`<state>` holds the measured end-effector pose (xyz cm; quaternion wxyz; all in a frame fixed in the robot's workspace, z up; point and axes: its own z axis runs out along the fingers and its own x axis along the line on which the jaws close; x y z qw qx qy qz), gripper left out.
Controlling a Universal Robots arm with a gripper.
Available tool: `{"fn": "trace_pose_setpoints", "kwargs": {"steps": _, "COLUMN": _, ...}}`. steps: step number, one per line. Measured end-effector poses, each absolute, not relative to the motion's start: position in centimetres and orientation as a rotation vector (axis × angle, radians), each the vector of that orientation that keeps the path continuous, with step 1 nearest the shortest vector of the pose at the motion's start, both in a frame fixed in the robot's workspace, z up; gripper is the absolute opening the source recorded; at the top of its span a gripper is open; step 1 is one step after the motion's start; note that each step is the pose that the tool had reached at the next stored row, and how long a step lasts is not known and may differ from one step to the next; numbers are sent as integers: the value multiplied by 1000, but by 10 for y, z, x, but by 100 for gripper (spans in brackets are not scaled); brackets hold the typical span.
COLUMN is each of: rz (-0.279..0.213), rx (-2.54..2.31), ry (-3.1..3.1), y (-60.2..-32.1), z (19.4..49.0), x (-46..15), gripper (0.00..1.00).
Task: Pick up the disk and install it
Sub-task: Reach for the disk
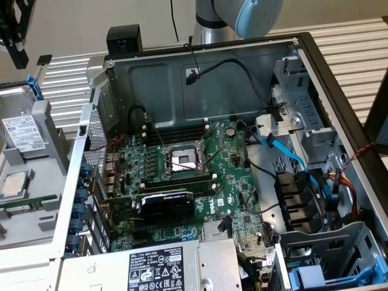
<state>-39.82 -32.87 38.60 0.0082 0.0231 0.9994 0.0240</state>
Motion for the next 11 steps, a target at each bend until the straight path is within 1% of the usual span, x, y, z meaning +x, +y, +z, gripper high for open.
{"fn": "trace_pose_setpoints", "kwargs": {"steps": 11, "rz": 74, "rx": 66, "ry": 3139, "y": -315, "z": 386, "x": -418, "gripper": 11}}
